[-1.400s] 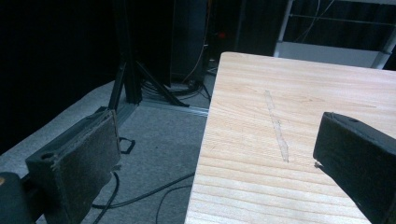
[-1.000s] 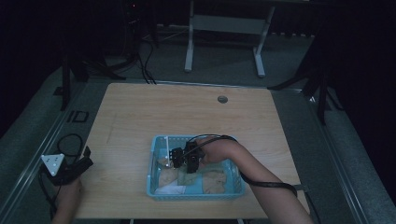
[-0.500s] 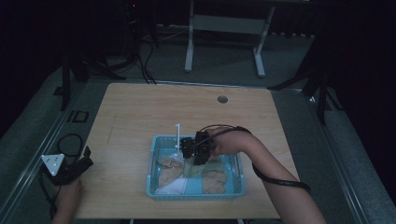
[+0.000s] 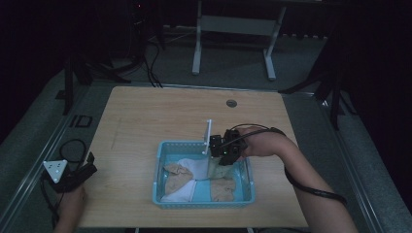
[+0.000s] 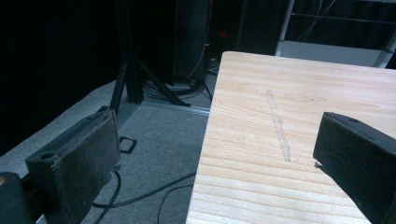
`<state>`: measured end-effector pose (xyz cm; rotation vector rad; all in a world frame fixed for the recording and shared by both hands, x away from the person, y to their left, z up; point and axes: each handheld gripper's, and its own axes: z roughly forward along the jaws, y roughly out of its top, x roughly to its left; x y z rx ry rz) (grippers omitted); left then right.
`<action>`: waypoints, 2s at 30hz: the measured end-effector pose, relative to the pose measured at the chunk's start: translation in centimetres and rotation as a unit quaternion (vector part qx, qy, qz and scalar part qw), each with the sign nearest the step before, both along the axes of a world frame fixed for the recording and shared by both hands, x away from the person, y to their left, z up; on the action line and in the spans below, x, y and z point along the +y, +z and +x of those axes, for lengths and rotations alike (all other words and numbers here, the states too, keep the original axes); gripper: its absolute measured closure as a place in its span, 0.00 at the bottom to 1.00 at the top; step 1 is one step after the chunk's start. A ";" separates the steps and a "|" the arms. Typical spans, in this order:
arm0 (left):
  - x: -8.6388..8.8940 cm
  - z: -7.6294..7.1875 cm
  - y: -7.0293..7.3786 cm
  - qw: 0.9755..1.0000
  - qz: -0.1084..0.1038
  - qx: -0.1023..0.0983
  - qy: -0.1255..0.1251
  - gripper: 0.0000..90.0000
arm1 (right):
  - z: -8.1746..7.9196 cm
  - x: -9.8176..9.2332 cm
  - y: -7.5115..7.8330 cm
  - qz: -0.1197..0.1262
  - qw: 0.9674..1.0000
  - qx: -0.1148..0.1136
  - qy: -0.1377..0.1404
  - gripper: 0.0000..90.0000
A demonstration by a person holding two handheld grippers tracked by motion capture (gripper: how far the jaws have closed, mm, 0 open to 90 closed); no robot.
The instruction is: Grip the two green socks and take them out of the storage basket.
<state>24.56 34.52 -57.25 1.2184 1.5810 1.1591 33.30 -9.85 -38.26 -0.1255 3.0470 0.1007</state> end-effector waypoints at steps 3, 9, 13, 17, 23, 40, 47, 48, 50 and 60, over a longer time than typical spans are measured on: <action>0.0 0.0 0.0 1.000 -0.001 0.000 -0.001 0.01 | 0.2 -1.4 0.4 0.003 1.000 -0.002 -0.014 0.89; 0.0 0.0 0.0 1.000 0.000 0.001 0.000 0.01 | 0.3 -4.7 1.1 0.011 0.999 -0.010 -0.040 0.89; 0.0 0.0 0.0 1.000 0.000 0.000 0.001 0.01 | 0.2 -6.8 1.4 0.012 0.998 -0.015 -0.054 0.89; 0.0 0.0 0.0 1.000 0.000 0.001 0.002 0.01 | 0.0 -8.8 1.5 0.011 0.997 -0.026 -0.075 0.89; -0.1 0.0 0.0 1.000 0.003 0.002 0.002 0.01 | -0.4 -11.2 1.4 0.006 0.995 -0.028 -0.093 0.89; -0.1 0.0 0.0 1.000 0.004 0.002 0.002 0.01 | -1.4 -17.1 0.5 0.010 0.990 -0.016 -0.141 0.89; -0.1 0.0 0.0 1.000 0.004 0.002 0.002 0.01 | -1.4 -17.9 -2.1 0.014 0.989 0.006 -0.144 0.89; -0.1 0.0 0.0 1.000 0.004 0.002 0.001 0.01 | -1.3 -17.9 -2.6 0.014 0.990 0.010 -0.143 0.89; -0.1 0.0 0.0 1.000 0.005 0.002 0.001 0.01 | -1.2 -17.8 -3.7 0.013 0.990 0.019 -0.142 0.89; -0.1 0.0 0.0 1.000 0.005 0.002 0.001 0.01 | -0.8 -17.3 -9.1 0.004 0.989 0.045 -0.141 0.89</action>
